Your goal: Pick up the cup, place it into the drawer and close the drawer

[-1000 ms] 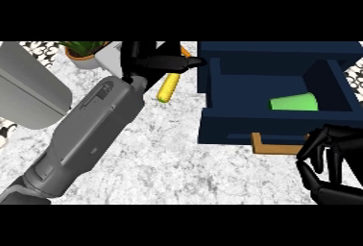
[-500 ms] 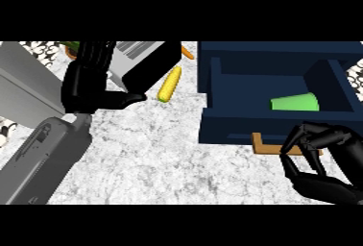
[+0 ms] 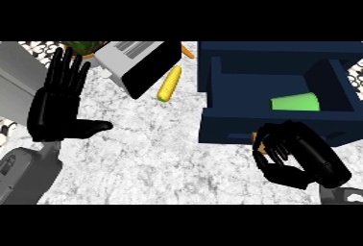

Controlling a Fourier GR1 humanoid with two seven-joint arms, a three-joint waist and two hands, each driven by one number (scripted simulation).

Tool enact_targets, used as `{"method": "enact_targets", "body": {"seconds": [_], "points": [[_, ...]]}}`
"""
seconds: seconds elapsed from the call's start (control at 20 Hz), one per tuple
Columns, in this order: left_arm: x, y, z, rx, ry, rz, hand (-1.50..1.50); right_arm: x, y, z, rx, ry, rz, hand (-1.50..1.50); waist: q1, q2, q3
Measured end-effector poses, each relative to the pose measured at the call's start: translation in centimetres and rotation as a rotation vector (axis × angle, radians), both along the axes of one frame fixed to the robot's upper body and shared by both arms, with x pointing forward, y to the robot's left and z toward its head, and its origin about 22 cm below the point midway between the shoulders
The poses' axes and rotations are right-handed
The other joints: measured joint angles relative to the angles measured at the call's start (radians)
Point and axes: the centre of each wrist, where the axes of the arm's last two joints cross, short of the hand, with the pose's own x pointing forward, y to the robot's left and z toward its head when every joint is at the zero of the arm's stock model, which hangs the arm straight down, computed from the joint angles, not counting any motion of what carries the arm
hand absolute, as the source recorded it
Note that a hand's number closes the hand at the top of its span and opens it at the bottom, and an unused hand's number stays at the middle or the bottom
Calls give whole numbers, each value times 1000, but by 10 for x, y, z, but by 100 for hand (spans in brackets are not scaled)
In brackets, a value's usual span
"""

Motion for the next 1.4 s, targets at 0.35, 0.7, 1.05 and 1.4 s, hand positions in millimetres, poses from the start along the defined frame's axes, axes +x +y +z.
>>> {"method": "enact_targets", "body": {"seconds": [0.35,0.7,1.05,1.4], "points": [[-24,41,-11,-5,-1,18,-150,27,15,-53,-115,7,-19,-150,-11,2,0],[-32,63,-20,-10,-9,26,-150,67,22,-86,-226,48,-26,-150,-14,2,0],[-43,86,-25,-18,-7,20,-150,110,21,-104,-222,67,-24,-150,-9,0,-1],[-42,86,-32,-23,-5,-3,-150,150,4,-92,-173,102,-5,-150,4,2,-2]]}}
